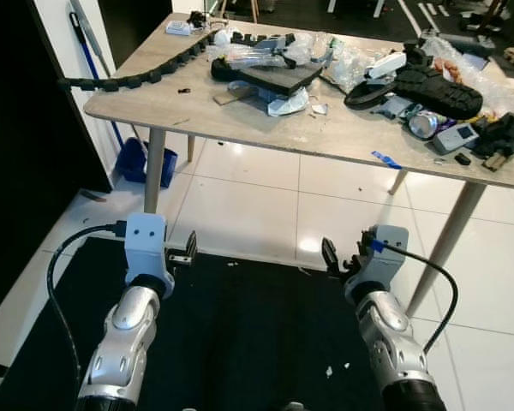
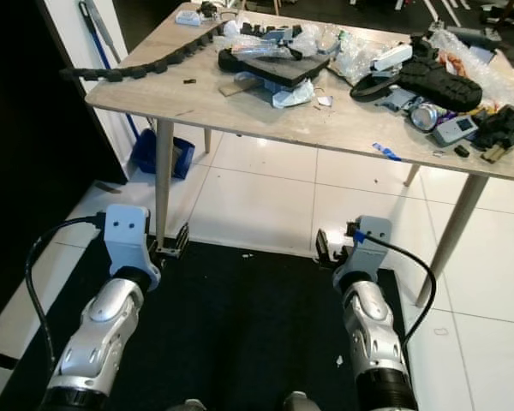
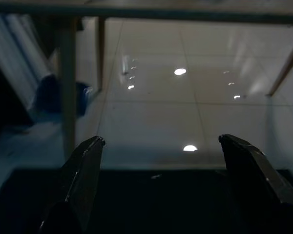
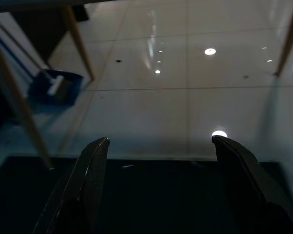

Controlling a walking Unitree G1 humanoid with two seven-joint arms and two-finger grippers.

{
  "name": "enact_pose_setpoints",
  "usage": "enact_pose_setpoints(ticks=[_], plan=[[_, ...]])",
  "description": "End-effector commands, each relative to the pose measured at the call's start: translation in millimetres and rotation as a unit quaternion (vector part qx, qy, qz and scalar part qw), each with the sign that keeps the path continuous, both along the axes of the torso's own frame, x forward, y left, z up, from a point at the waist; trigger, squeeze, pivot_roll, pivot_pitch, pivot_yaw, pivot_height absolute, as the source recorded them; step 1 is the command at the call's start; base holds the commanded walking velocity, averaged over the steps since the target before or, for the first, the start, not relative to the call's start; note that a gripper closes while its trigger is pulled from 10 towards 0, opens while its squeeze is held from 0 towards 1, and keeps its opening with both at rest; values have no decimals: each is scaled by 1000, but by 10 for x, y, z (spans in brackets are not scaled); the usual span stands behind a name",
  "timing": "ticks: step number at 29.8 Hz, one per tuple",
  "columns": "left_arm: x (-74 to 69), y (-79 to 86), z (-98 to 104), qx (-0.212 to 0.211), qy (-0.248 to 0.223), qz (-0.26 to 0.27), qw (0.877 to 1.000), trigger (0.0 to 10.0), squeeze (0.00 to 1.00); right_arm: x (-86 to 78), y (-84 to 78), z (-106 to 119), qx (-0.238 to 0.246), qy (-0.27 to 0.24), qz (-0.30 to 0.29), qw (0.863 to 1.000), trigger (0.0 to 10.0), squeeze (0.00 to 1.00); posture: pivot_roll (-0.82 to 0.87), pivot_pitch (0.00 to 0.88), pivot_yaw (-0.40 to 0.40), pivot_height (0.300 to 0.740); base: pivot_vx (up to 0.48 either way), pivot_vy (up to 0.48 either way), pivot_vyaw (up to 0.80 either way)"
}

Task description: Picking trash to rubbish bin

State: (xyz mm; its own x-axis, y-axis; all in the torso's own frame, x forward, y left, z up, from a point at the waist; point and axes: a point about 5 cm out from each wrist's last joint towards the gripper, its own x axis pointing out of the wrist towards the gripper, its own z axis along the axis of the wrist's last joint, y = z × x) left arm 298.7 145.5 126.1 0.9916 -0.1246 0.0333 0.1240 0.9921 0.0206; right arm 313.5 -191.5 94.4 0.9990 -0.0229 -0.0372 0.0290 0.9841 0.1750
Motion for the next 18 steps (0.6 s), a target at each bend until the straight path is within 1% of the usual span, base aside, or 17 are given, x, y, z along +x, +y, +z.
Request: enact_pose_setpoints(ticks=[1, 11, 12, 16, 17, 18], plan=[[-30, 42, -68, 4, 13, 6, 1000, 10000, 0, -18, 3, -38, 7, 6, -3, 1000, 10000, 0, 18, 158, -25, 740, 277, 0, 0], [-30, 51, -68, 5, 14, 8, 1000, 10000, 0, -7, 7, -10, 8, 1, -3, 1000, 10000, 0, 18, 159, -25, 740, 276, 0, 0], [-31, 49, -68, 5, 14, 8, 1000, 10000, 0, 6, 3, 34, 9, -8, -4, 1000, 10000, 0, 18, 162, -26, 740, 277, 0, 0], [-31, 49, -69, 4, 14, 8, 1000, 10000, 0, 22, -2, 84, 9, -18, -4, 1000, 10000, 0, 18, 162, -26, 740, 277, 0, 0], [-29, 49, -68, 3, 14, 8, 1000, 10000, 0, 44, -13, 152, 10, -31, -7, 999, 10000, 0, 18, 162, -26, 740, 277, 0, 0], [-29, 49, -68, 3, 14, 8, 1000, 10000, 0, 49, -17, 168, 10, -35, -8, 999, 10000, 0, 18, 162, -26, 740, 277, 0, 0]])
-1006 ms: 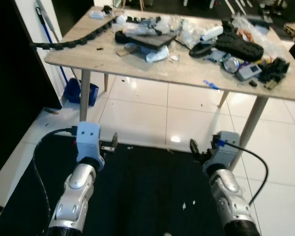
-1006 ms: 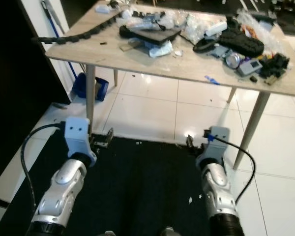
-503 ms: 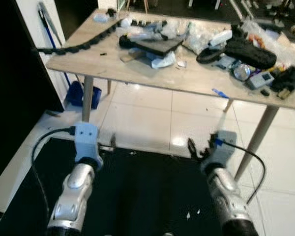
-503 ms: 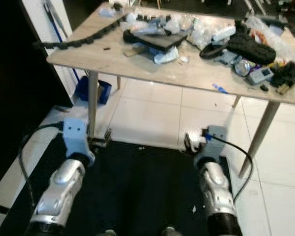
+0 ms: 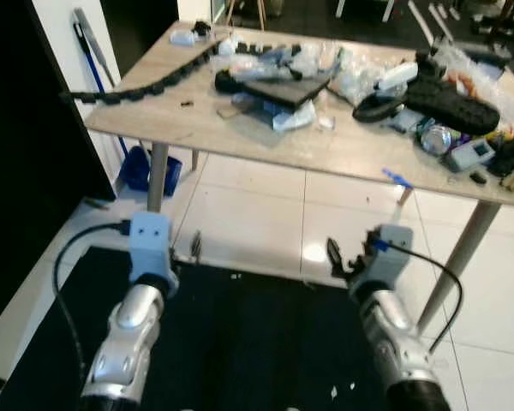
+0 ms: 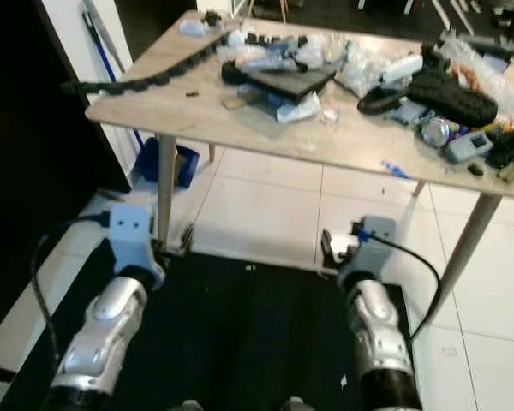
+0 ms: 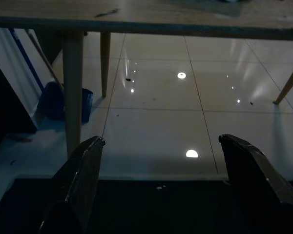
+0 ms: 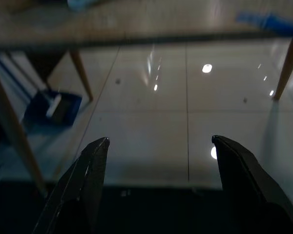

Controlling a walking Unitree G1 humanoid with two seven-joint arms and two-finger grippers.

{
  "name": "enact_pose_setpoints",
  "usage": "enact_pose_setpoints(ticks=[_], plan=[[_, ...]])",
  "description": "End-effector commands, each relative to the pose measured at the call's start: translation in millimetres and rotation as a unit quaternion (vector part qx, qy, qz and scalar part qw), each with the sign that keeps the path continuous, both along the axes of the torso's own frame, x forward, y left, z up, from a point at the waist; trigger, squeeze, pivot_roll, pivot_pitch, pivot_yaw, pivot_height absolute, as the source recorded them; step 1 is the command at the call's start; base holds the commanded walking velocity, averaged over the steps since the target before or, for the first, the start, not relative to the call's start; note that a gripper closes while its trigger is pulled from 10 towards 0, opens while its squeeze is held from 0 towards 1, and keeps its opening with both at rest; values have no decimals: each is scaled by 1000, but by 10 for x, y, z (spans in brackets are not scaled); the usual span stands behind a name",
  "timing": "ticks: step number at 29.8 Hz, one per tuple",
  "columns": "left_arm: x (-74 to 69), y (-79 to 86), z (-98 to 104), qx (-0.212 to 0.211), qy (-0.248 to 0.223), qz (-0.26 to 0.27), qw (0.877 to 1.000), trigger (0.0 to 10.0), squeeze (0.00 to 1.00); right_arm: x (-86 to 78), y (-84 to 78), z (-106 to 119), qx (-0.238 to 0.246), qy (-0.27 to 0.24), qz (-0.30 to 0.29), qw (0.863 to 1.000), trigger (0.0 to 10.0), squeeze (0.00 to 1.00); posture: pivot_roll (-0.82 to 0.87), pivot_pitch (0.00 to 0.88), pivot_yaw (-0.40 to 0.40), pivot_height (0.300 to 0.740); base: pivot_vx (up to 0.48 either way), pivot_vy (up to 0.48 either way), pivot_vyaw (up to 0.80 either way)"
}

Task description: Picking trash to rubbish bin

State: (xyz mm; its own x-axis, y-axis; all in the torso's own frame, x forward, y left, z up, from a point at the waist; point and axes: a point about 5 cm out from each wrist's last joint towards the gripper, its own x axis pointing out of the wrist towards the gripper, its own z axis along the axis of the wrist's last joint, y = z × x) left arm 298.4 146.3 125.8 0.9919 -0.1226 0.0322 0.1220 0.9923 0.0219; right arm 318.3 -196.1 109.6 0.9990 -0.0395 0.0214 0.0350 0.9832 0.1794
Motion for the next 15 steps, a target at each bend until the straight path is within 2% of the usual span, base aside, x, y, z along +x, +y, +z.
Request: enact_pose_setpoints(ticks=[1, 6, 15], plan=[[-25, 41, -63, 2, 13, 6, 1000, 10000, 0, 11, 24, 51, 6, -12, 0, 1000, 10000, 0, 18, 162, -26, 740, 281, 0, 0], [-20, 40, -52, 2, 11, 6, 1000, 10000, 0, 61, -2, 238, 2, -48, -3, 999, 10000, 0, 15, 164, -24, 740, 283, 0, 0], [-16, 28, -35, 2, 8, 4, 1000, 10000, 0, 96, -34, 361, -2, -68, -8, 998, 10000, 0, 16, 166, -27, 740, 290, 0, 0]])
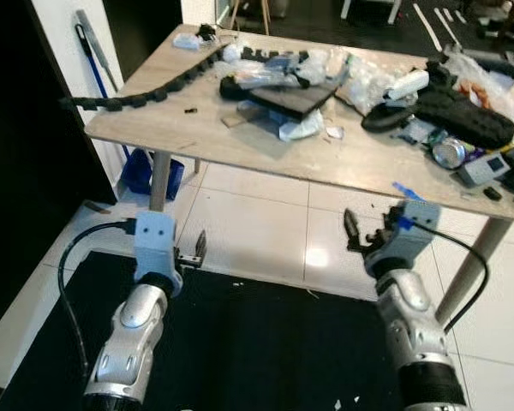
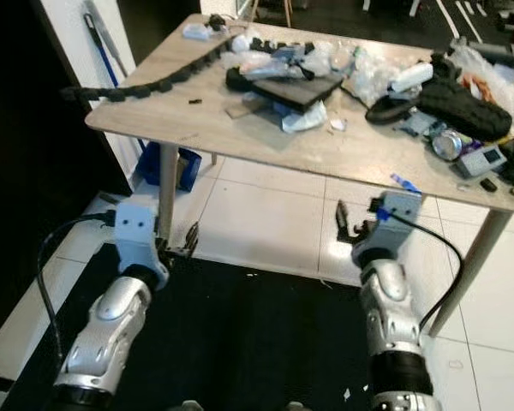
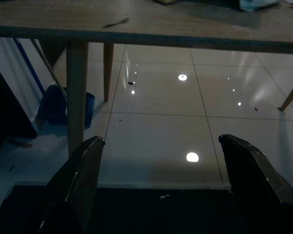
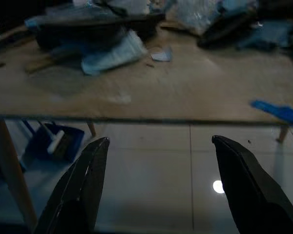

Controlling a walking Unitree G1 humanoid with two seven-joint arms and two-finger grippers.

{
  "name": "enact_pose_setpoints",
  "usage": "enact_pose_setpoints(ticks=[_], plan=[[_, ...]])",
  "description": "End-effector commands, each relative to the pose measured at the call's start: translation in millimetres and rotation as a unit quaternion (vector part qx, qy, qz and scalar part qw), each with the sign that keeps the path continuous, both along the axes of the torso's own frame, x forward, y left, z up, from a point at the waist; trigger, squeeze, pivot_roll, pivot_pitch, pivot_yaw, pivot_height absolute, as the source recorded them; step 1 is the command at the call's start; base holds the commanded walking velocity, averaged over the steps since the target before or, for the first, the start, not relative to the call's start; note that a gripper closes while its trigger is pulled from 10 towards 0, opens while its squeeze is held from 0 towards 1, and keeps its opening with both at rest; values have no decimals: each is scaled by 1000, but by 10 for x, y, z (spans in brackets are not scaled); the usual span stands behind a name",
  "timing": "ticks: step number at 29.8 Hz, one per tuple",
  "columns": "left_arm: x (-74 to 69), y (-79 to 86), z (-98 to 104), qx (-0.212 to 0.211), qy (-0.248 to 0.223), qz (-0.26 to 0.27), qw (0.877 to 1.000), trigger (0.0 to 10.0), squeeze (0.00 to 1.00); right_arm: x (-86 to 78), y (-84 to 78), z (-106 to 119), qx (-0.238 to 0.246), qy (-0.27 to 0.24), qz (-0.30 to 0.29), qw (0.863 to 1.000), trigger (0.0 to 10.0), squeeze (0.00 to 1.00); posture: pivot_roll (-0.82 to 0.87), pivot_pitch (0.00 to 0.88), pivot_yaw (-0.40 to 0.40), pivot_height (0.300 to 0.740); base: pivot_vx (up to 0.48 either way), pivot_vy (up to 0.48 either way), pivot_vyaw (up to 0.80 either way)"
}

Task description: Picking trash to rubbish bin

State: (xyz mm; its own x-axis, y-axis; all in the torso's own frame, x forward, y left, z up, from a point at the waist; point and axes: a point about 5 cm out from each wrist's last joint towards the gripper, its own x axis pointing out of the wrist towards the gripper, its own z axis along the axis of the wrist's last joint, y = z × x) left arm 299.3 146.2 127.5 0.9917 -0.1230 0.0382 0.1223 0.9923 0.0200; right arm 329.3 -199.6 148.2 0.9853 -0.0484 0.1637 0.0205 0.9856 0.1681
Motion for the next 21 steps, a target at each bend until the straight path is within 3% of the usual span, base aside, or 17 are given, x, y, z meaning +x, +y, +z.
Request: enact_pose_setpoints(ticks=[1, 6, 16, 21], plan=[[-25, 30, -49, 3, 10, 4, 1000, 10000, 0, -14, -1, -20, 5, 2, -3, 1000, 10000, 0, 16, 166, -27, 740, 289, 0, 0], [-18, 23, -6, 2, 5, 1, 1000, 10000, 0, -25, -44, 89, -9, -30, -18, 999, 10000, 0, 16, 166, -24, 740, 291, 0, 0], [25, -8, 104, -2, -11, -5, 1000, 10000, 0, -9, -88, 194, -27, -47, -20, 998, 10000, 0, 12, 166, -24, 740, 292, 0, 0], [30, -23, 148, -3, -17, -8, 1000, 10000, 0, -8, -86, 242, -33, -59, -19, 998, 10000, 0, 10, 166, -23, 740, 289, 0, -440]])
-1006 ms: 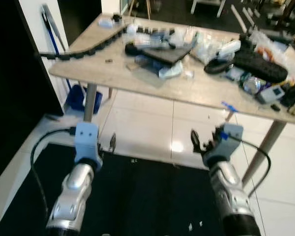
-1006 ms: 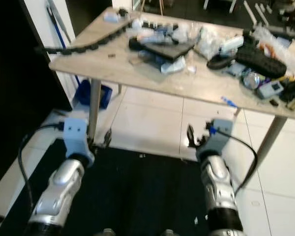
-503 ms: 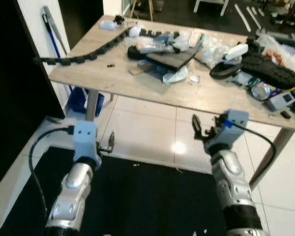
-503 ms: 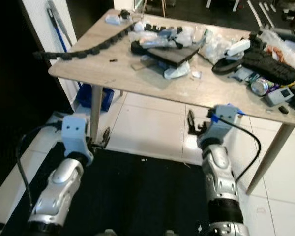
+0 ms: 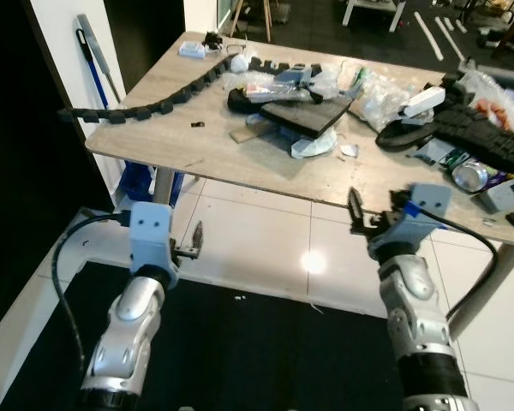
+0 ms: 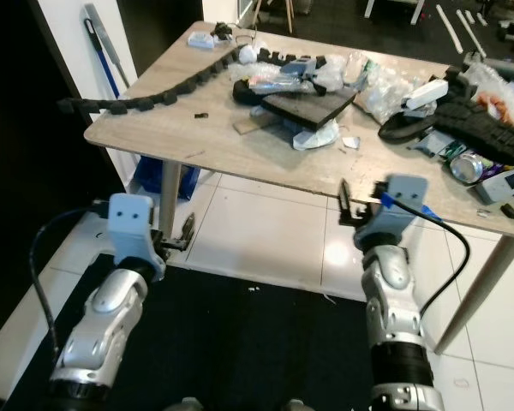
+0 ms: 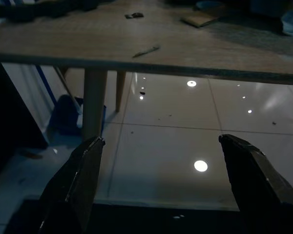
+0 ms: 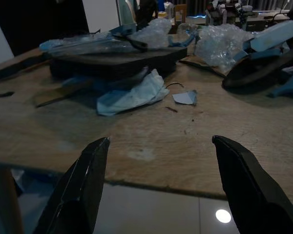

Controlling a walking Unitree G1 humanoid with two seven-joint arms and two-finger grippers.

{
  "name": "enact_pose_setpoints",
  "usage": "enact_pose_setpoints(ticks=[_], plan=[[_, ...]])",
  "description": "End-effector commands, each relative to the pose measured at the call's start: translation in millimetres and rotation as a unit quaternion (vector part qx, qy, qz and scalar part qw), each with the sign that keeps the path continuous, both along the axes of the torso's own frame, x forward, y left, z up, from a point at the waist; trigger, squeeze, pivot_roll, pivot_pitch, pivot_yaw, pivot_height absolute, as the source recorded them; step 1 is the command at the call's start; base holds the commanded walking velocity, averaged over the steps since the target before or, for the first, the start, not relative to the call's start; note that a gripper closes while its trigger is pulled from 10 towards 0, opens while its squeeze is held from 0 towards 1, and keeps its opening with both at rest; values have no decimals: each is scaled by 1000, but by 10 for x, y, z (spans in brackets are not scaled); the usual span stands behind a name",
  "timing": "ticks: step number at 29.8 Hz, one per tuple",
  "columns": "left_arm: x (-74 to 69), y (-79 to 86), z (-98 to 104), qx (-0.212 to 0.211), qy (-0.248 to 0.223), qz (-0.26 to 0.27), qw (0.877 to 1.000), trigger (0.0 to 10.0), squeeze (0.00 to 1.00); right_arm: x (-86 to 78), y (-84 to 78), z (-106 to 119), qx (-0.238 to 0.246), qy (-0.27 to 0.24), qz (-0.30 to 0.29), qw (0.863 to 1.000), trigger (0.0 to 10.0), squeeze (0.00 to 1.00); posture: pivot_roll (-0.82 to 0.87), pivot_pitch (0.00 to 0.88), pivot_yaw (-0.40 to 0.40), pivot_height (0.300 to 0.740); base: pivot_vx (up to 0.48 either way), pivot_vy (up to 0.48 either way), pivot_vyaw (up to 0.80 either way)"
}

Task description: Picking trash to rubbish bin

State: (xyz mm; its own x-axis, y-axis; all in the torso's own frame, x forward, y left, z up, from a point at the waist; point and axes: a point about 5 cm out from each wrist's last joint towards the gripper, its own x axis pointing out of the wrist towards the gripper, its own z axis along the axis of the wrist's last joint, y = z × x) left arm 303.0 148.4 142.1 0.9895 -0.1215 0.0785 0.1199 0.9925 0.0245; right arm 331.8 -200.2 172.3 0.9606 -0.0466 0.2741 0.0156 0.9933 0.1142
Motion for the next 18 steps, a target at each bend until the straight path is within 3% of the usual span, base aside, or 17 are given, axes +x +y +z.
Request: enact_pose_setpoints(ticks=[1, 7, 18], plan=[[-7, -46, 4, -3, 3, -9, 1000, 10000, 0, -33, -79, 4, -5, -4, -14, 1000, 10000, 0, 10, 166, -23, 740, 292, 0, -550], [-9, -51, 16, -3, 2, -11, 1000, 10000, 0, -32, -73, 27, -7, -8, -13, 1000, 10000, 0, 11, 167, -23, 740, 291, 0, -646], [-1, -50, 54, -2, -3, -12, 1000, 10000, 0, -22, -61, 70, -15, -14, -11, 1000, 10000, 0, 10, 167, -24, 740, 289, 0, 0]])
